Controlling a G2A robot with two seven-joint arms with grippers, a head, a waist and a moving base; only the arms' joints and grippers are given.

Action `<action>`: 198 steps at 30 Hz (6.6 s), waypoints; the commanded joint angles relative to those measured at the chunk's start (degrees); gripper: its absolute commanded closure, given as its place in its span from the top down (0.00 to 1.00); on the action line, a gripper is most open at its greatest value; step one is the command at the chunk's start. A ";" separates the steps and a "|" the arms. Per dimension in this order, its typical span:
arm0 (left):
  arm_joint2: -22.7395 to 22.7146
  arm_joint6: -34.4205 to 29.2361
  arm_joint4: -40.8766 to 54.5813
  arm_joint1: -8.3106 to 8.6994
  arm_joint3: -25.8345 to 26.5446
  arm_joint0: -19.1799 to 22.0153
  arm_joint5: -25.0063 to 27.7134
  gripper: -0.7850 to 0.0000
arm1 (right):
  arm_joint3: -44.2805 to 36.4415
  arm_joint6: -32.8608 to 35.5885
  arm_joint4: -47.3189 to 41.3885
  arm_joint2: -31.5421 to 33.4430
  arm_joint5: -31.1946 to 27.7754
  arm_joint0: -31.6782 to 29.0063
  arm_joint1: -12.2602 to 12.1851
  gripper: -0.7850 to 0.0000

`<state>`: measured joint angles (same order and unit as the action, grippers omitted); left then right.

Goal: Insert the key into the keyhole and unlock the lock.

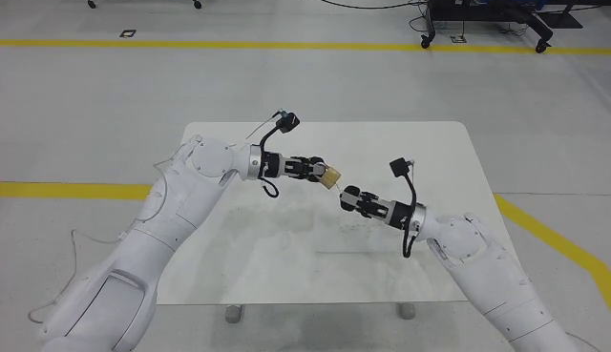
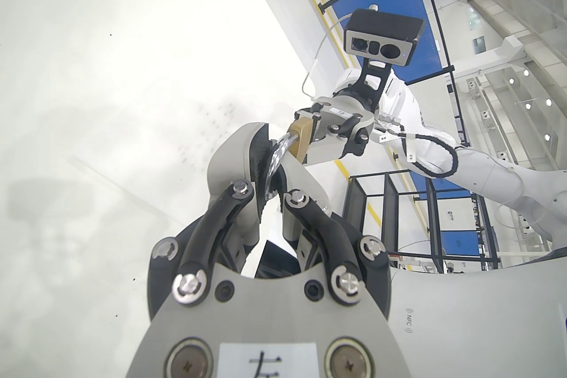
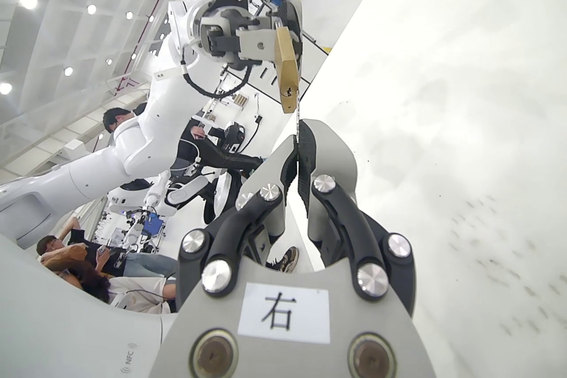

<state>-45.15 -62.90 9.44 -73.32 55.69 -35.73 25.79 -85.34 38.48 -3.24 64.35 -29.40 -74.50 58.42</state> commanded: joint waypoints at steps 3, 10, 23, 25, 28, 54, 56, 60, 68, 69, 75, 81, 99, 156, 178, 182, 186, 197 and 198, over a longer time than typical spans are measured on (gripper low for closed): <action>-0.27 -1.08 -0.01 0.10 0.19 -0.02 0.70 0.00 | -0.06 2.58 0.42 0.00 -0.26 -0.12 -0.15 0.00; -0.07 -2.87 -0.87 0.15 0.64 0.00 1.15 0.00 | -0.27 2.12 -0.38 1.79 -1.05 -1.19 -0.42 0.00; 0.38 -3.95 -2.24 0.11 1.38 -0.31 0.92 0.00 | -1.22 -5.76 -3.91 8.22 -5.23 -3.56 -0.82 0.00; 0.98 -3.95 -2.46 -0.13 1.42 -0.21 0.46 0.00 | -2.15 -6.58 -3.10 8.10 -5.36 -3.35 -0.70 0.00; 1.21 -4.04 -1.44 -0.41 0.95 -0.07 0.57 0.00 | -2.82 -7.34 -1.00 5.97 -3.72 -1.75 -0.18 0.00; -0.60 -4.32 7.92 -1.45 -4.79 0.61 -5.79 0.00 | -1.78 -3.62 -0.57 -0.60 -4.98 -0.97 1.49 0.00; -0.59 -4.23 8.21 -1.62 -5.15 0.90 -5.52 0.00 | -1.42 -1.30 -2.74 -1.70 -4.47 -0.81 1.63 0.00; -0.62 -3.75 8.56 -1.91 -5.68 1.03 -4.36 0.00 | 1.66 1.06 -7.44 -3.55 -4.92 1.32 2.25 0.00; -1.39 -3.33 8.85 -2.01 -6.14 1.01 -2.32 0.00 | 5.61 1.25 -10.18 -5.19 -5.59 3.97 3.17 0.00; -1.56 -3.08 8.86 -1.99 -6.14 0.92 -2.00 0.00 | 5.86 1.33 -10.29 -5.24 -5.73 4.09 3.23 0.00; -2.51 -1.55 8.23 -1.80 -5.65 0.43 -0.83 0.00 | 6.55 1.28 -10.94 -4.98 -6.84 3.95 3.38 0.00; -3.10 -1.08 7.41 -1.60 -4.71 -0.15 -0.50 0.00 | 6.59 0.75 -11.63 -4.13 -7.57 3.28 3.39 0.00; -4.77 2.32 5.85 -1.25 -2.68 -1.86 0.14 0.00 | 6.50 -1.64 -10.16 -4.24 -6.00 3.77 4.11 0.00; -7.86 8.31 6.43 -1.78 -0.48 -5.39 0.21 0.00 | 11.15 -12.47 -10.89 -7.03 -8.38 7.60 8.80 0.00; -9.65 0.20 24.96 -3.46 -6.32 -5.18 -2.81 0.00 | 9.87 -12.31 -13.49 -6.67 -11.62 6.36 9.36 1.00; -9.22 -5.04 32.14 -4.53 -9.67 -4.74 -4.37 0.00 | 9.25 -1.27 -24.59 -7.46 -11.86 5.97 9.22 1.00; -8.02 -7.56 35.68 -5.83 -12.85 -3.68 -5.00 0.00 | 10.40 9.46 -32.41 -8.21 -9.72 6.97 9.16 0.61; -7.32 -15.46 42.03 -8.25 -19.42 -1.05 -3.99 0.00 | 13.89 14.85 -41.67 -8.71 -6.88 9.77 10.33 0.46; -7.33 -15.77 42.15 -8.38 -19.89 -0.86 -3.88 0.00 | 14.01 15.02 -42.07 -8.57 -6.72 9.84 10.39 0.45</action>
<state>-52.47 -78.42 51.52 -81.59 36.27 -36.77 21.80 -71.44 53.37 -44.98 55.67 -36.24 -64.71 68.76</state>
